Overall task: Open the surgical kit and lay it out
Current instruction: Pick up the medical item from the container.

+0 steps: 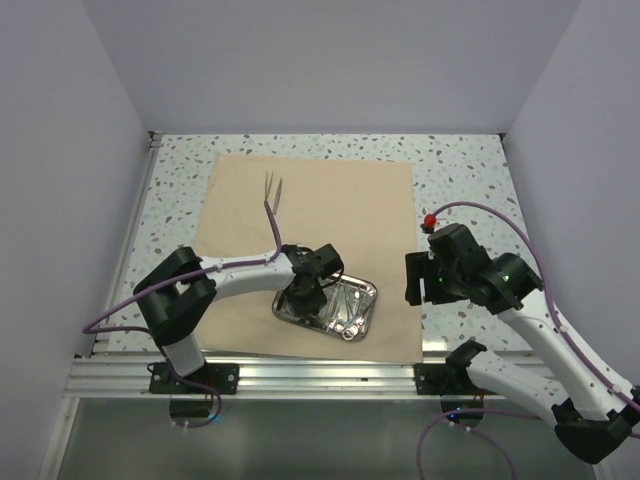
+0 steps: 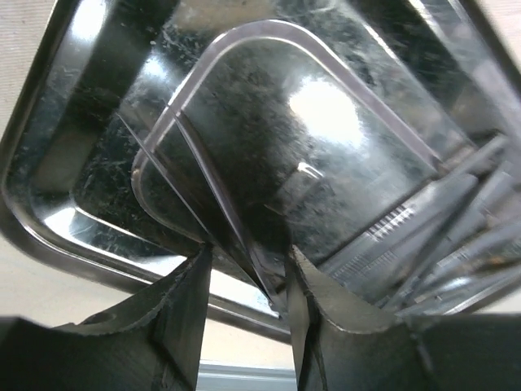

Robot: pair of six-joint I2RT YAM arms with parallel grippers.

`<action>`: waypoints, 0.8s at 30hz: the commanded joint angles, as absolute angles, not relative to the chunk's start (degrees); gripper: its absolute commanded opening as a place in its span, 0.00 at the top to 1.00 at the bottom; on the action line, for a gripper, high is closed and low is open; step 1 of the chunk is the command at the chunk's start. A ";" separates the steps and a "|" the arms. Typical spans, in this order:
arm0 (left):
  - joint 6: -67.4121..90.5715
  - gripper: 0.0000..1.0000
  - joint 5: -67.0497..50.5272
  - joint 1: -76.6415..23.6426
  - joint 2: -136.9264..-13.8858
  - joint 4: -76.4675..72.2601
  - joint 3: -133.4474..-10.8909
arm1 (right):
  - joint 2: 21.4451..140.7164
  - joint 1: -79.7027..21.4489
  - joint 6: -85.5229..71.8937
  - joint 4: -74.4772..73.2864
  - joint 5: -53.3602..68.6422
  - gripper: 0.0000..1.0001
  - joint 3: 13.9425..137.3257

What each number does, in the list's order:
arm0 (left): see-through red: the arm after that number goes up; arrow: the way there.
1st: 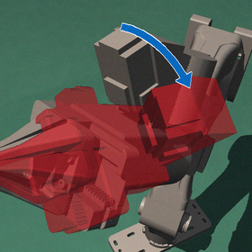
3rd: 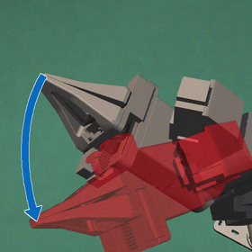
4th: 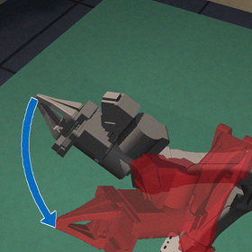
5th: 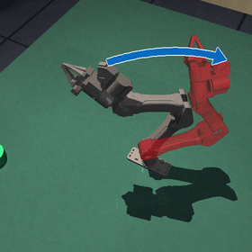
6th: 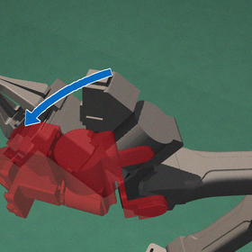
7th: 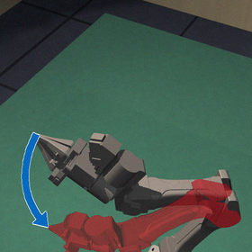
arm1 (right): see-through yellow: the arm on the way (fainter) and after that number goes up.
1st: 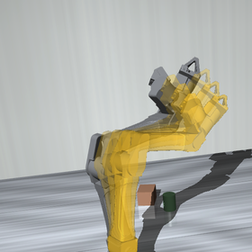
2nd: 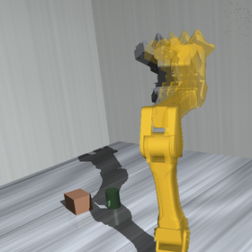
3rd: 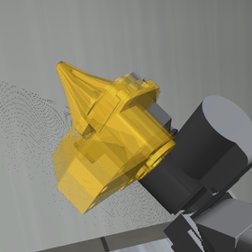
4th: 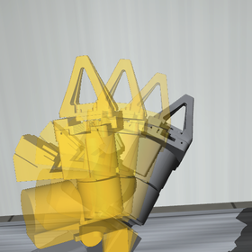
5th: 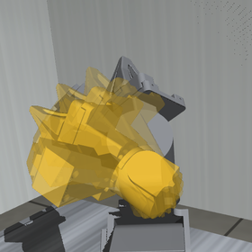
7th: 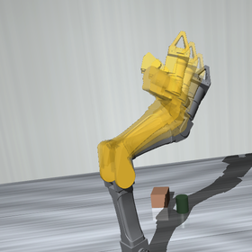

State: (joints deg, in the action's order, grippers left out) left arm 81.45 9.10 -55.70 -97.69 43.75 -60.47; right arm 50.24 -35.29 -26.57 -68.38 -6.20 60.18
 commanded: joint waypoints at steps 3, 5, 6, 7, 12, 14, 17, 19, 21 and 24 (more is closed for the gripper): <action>80.60 0.69 10.81 -55.55 -101.33 41.49 -60.38 | 50.89 -35.16 -24.79 -68.55 -4.57 0.28 61.70; 80.16 0.83 10.99 -55.02 -101.87 41.31 -60.47 | 51.32 -35.24 -24.79 -68.55 -4.66 0.28 61.70; 79.63 0.95 10.99 -54.85 -102.04 41.22 -60.56 | 51.42 -35.24 -24.70 -68.55 -4.66 0.28 61.70; 79.28 1.00 10.90 -54.32 -101.78 41.22 -60.64 | 51.68 -35.16 -24.70 -68.55 -4.75 0.28 61.70; 72.19 1.00 13.00 -53.09 -99.50 44.82 -65.90 | 52.99 -35.24 -24.87 -68.20 -5.54 0.28 61.79; 68.84 1.00 15.90 -52.73 -98.27 47.27 -71.17 | 53.43 -35.24 -25.05 -67.85 -6.15 0.28 61.70; 59.70 1.00 19.94 -50.98 -98.17 50.34 -79.61 | 54.49 -35.24 -25.84 -66.89 -6.50 0.28 61.52; 53.55 1.00 21.61 -47.84 -99.83 53.77 -87.05 | 55.72 -35.16 -26.54 -65.92 -6.50 0.28 61.26; 46.72 1.00 23.37 -45.45 -101.33 55.28 -91.91 | 56.77 -35.16 -27.50 -65.39 -6.68 0.28 61.26; 35.64 1.00 25.22 -39.65 -104.67 53.62 -98.86 | 58.79 -35.24 -28.73 -64.51 -6.68 0.29 61.79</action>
